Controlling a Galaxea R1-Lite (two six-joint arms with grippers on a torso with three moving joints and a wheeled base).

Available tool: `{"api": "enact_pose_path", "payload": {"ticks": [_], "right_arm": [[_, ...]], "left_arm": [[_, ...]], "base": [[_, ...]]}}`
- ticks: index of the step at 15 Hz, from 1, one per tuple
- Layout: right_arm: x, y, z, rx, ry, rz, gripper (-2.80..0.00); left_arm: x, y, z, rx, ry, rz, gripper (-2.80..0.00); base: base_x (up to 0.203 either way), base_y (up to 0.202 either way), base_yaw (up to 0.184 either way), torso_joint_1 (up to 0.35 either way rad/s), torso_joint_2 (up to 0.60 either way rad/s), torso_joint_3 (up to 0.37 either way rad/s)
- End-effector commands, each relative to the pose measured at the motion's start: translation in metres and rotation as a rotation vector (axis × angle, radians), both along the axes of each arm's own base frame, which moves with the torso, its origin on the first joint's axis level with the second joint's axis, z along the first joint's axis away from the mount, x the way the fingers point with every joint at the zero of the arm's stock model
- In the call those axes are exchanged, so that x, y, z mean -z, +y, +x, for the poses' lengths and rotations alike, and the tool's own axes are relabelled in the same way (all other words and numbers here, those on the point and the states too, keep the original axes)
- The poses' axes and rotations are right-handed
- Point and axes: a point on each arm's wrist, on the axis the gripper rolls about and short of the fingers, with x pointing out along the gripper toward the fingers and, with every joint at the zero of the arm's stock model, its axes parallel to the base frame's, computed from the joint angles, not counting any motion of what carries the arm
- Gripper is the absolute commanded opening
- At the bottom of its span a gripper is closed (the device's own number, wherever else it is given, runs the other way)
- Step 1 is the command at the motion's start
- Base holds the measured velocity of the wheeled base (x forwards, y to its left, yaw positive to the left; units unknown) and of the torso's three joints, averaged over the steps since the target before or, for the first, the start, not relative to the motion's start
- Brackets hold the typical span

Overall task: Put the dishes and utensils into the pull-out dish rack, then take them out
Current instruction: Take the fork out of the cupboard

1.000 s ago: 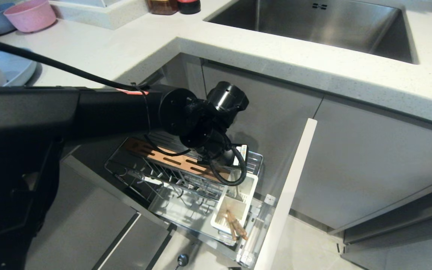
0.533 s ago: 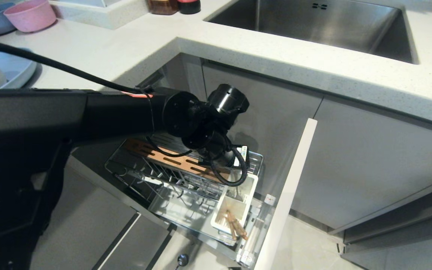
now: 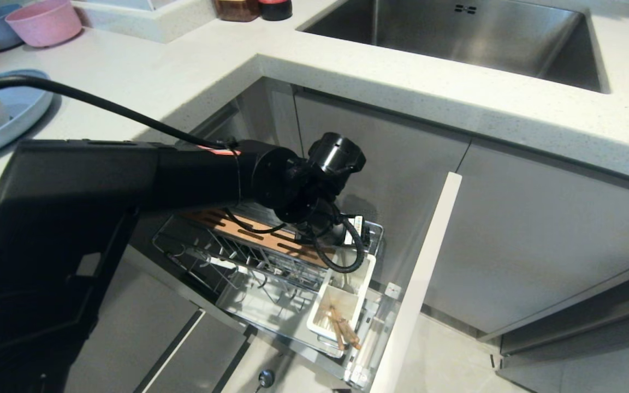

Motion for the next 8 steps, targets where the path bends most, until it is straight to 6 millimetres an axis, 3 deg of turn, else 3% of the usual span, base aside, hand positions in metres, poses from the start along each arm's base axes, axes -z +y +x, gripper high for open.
{"api": "enact_pose_path", "payload": {"ticks": [1,6,7,8], "right_arm": [[0.0003,0.0000,0.0002,0.000,0.002,0.000,-2.80],[0.0004,0.0000,0.0002,0.000,0.002,0.000,-2.80],[0.0004,0.0000,0.0002,0.000,0.002,0.000,-2.80],[0.0004,0.0000,0.0002,0.000,0.002,0.000,-2.80]], "left_arm": [[0.0031,-0.0008,0.0008,-0.002,0.007,0.006,0.00],[0.0037,-0.0012,0.0012,-0.002,0.006,0.006,0.00],[0.0039,-0.0012,0.0011,-0.002,0.007,0.007,-2.80],[0.0036,-0.0013,0.0013,-0.002,0.005,0.005,-2.80]], "base": [[0.000,0.000,0.000,0.000,0.00,0.000],[0.000,0.000,0.000,0.000,0.00,0.000],[0.000,0.000,0.000,0.000,0.00,0.000],[0.000,0.000,0.000,0.000,0.00,0.000]]}}
